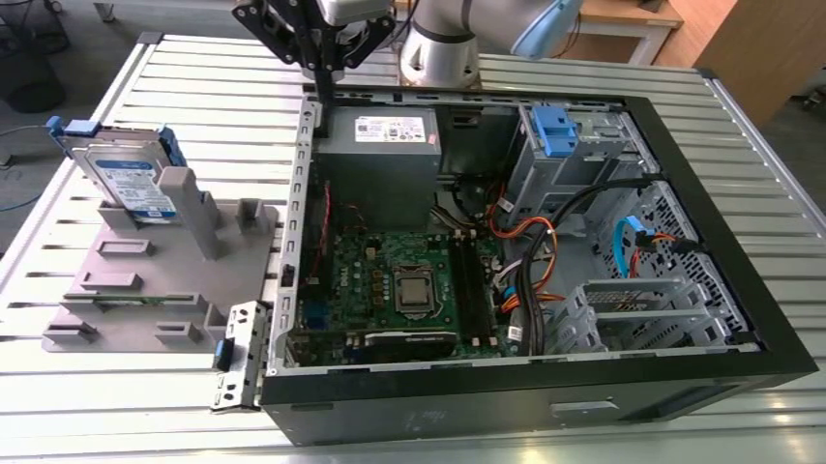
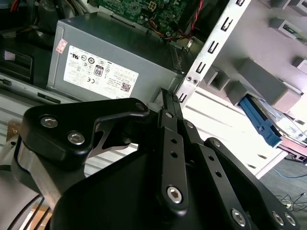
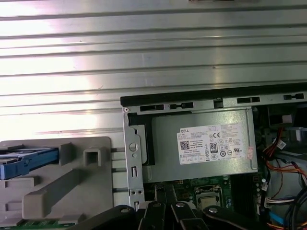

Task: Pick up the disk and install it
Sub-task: 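Reach for the disk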

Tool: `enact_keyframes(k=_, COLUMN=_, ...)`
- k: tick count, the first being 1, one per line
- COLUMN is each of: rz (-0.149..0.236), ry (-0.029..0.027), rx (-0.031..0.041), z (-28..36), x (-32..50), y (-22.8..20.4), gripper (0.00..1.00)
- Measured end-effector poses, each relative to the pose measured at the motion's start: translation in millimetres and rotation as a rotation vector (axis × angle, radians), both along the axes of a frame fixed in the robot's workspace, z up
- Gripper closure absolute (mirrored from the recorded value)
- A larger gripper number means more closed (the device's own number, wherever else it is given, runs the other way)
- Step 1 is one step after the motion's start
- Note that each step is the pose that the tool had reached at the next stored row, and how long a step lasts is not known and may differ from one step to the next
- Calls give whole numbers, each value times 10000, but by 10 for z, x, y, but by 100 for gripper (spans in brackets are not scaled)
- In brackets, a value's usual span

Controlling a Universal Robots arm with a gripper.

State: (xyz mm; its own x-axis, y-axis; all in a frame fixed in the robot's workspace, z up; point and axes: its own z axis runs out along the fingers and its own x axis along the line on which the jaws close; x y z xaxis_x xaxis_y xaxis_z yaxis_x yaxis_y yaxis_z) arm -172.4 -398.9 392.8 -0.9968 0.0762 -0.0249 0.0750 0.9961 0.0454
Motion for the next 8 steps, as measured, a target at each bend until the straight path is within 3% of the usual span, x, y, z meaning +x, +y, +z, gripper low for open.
enact_keyframes(k=8, rz=0, ry=-1, rx=1, z=-2, x=-68, y=0, gripper=89)
